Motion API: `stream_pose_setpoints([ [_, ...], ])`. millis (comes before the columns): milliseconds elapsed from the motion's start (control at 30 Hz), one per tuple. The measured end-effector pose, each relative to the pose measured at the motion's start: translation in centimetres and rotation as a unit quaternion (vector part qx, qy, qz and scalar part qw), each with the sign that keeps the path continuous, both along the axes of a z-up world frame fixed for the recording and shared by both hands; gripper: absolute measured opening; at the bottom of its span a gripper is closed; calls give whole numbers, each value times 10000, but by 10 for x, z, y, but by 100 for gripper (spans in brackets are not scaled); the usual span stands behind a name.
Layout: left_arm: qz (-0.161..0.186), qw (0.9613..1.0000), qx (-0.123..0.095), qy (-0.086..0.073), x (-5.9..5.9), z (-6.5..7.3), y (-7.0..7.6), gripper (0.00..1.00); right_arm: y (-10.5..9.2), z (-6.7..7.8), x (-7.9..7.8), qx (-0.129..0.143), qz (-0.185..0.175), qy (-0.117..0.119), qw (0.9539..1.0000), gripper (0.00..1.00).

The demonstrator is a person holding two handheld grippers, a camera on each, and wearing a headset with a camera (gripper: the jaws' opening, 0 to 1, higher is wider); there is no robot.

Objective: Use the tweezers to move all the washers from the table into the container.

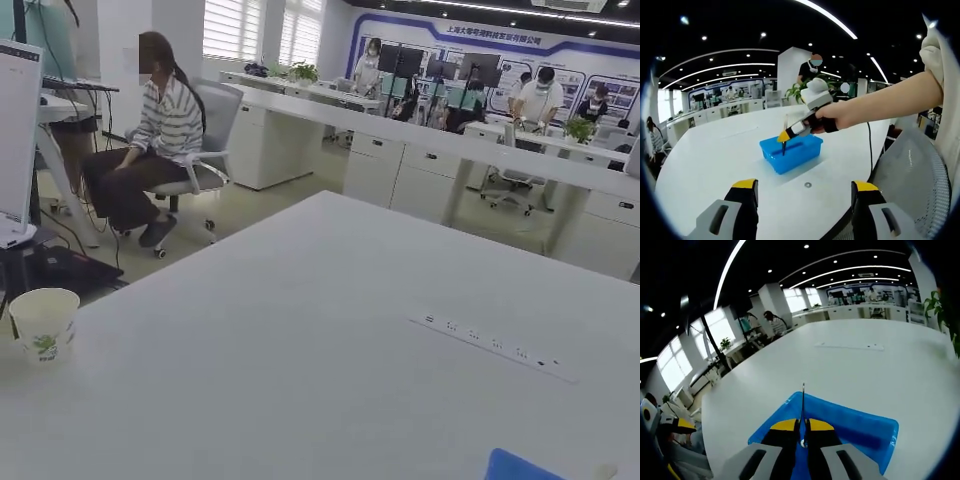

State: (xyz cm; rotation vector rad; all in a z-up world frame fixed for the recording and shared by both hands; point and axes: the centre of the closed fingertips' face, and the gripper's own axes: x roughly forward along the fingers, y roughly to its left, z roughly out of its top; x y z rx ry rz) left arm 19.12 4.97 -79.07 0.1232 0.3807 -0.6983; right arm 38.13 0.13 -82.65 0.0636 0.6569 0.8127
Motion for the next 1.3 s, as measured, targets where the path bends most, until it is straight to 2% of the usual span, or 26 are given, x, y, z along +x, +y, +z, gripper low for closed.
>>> stream_pose_setpoints([
  [400,-16,10000,4,-10,0,0,-1,77,-2,-9,3,-247,149,-32,9996,3],
  [733,-55,10000,22,1,-1,-1,-2,77,0,-10,0,-365,312,-158,9987,4],
  [933,-45,10000,12,15,-1,0,-2,76,3,-2,-4,-367,448,-327,9978,4],
  [1300,-44,10000,12,30,-2,-1,-2,76,4,24,-12,-142,471,-538,9973,4],
])
